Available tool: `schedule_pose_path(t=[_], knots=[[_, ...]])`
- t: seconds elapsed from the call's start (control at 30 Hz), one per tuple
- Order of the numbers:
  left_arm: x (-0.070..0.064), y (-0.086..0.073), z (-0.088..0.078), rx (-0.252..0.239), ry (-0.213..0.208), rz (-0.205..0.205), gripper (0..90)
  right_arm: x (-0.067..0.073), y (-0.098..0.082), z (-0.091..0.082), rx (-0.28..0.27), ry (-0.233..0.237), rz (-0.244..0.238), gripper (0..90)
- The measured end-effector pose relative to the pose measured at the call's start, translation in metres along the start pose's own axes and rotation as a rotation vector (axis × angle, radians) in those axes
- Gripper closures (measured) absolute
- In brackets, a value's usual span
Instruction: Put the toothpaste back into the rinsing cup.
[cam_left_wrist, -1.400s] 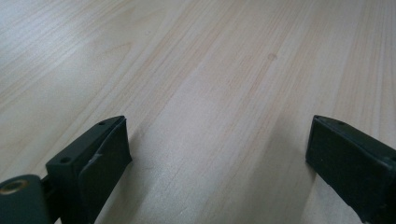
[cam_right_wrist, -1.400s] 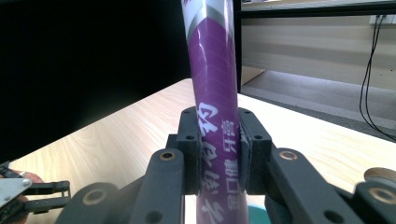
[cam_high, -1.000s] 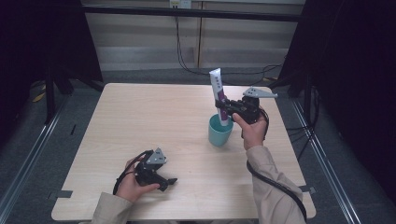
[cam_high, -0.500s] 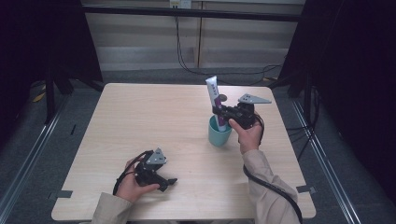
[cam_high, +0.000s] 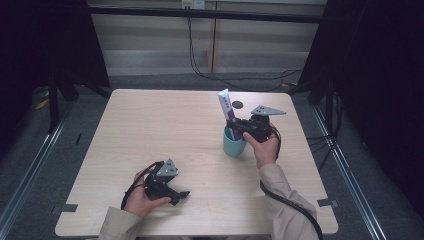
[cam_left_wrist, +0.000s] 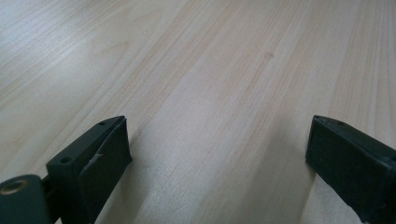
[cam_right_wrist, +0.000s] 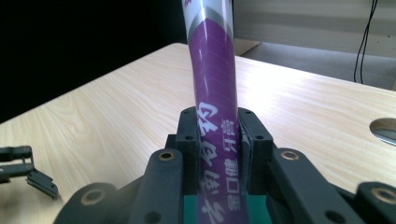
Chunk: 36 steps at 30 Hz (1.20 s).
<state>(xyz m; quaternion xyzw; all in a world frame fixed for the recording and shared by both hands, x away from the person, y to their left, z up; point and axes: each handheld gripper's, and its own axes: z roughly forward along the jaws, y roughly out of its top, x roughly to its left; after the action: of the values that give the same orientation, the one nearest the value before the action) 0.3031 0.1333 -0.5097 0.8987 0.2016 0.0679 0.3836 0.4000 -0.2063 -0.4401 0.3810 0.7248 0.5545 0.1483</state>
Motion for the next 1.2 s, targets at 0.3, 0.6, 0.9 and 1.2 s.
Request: schedule_pose_path(t=[0.3,0.6,0.9,1.2], knots=[[-0.0003,-0.0001,-0.0001,0.0,0.001,-0.001,6.1,-0.0001,-0.0008,-0.0009,0.045,-0.025,-0.014,72.4],[-0.0005,-0.0001,-0.0004,0.004,0.001,0.001,6.1,0.0019,-0.0021,0.0014,0.075,-0.036,-0.027,71.9],[-0.0009,-0.0003,-0.0003,0.002,0.001,-0.001,6.1,0.0033,-0.0021,0.0015,0.078,-0.034,-0.029,71.0],[-0.001,-0.0003,-0.0004,0.002,0.001,-0.001,6.1,0.0026,-0.0018,-0.0009,0.076,-0.037,-0.022,69.0]])
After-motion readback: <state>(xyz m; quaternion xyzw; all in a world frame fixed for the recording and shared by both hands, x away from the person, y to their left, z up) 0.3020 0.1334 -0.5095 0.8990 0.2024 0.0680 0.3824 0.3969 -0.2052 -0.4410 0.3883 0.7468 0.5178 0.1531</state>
